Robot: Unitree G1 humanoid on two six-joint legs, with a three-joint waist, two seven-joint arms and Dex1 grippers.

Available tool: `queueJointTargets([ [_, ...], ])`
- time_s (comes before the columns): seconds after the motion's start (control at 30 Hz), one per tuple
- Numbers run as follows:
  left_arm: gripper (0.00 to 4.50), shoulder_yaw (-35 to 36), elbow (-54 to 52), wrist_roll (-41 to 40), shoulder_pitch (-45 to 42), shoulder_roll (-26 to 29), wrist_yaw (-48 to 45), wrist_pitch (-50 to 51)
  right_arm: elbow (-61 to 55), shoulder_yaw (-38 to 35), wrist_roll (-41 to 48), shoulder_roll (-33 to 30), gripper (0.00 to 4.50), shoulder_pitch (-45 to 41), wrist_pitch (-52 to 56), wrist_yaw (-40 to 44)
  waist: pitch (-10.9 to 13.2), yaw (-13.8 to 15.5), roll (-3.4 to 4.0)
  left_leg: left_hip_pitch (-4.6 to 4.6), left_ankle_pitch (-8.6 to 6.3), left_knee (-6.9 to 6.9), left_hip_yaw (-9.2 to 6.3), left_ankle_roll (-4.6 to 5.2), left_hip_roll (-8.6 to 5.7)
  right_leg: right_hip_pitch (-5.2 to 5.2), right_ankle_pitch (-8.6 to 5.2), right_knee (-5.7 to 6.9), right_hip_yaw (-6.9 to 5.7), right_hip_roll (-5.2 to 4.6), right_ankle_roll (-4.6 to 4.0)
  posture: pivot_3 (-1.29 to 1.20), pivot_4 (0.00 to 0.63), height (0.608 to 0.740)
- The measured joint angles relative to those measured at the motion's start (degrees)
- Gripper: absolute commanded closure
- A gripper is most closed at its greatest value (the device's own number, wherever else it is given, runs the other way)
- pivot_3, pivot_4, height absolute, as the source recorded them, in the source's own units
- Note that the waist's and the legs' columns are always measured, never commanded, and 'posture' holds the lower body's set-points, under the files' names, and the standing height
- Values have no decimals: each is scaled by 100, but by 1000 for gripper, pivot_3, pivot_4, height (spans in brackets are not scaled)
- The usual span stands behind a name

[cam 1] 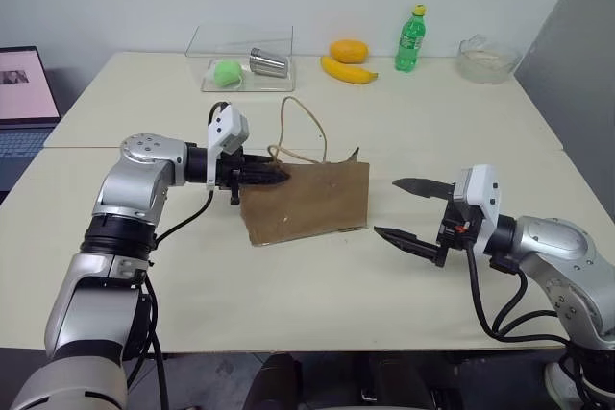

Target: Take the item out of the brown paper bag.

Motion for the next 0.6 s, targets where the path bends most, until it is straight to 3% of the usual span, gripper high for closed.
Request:
queueJointTargets([
  [0.33, 4488, 9, 375, 79, -315, -236, -132, -136, -140, -97, 100, -68, 0, -10, 192, -105, 2, 10, -3, -5, 0, 5, -2, 1, -3, 0, 1, 0, -2, -1, 1, 0, 150, 740],
  [0.6, 4488, 66, 1417, 211, -1279, -414, -76, -714, -215, -96, 118, -68, 0, -35, 304, -174, 5, 1, -9, -5, 0, 5, 0, 1, -6, 0, 0, 0, -6, 0, 2, 0, 150, 740],
])
